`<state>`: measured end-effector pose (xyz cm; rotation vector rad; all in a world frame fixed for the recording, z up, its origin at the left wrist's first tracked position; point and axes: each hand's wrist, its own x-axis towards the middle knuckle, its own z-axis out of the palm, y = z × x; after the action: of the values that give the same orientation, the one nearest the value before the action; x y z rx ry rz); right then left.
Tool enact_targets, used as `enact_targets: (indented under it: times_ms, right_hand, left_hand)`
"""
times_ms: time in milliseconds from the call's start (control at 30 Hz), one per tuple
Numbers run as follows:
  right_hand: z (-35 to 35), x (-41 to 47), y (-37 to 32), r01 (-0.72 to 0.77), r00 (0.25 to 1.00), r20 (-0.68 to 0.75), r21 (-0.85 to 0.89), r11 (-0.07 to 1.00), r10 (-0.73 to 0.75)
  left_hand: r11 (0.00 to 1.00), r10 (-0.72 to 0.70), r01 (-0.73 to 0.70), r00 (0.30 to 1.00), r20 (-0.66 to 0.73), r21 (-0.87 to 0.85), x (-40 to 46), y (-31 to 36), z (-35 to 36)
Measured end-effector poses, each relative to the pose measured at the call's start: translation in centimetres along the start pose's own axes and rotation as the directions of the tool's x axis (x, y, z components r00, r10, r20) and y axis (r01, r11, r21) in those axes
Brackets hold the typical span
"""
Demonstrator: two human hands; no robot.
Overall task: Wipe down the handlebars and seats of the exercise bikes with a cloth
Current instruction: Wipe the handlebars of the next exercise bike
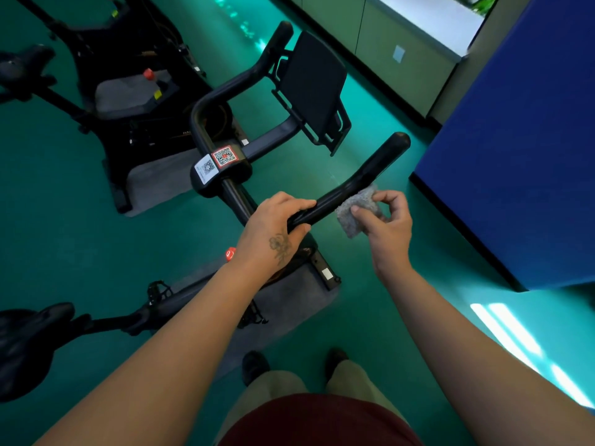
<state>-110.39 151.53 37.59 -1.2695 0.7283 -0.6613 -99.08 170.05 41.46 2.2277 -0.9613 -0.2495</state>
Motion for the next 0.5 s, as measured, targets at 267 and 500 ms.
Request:
enact_targets:
  times_ms: [267,500]
  right_hand:
    - [2.9,-4.1,2.3,-0.002,0.993,0.114,-0.089,0.996,0.012]
    - [0.8,-2.0,0.3,0.001,1.0,-0.017,-0.058,0.998,-0.002]
  left_hand:
    - [0.999,0.052,-0.052,0.996,0.074,0.001,-0.4,-1.5,-1.1]
    - [0.992,0.107,-0.113,0.991,0.08,0.064,-0.5,-2.7,-2.0]
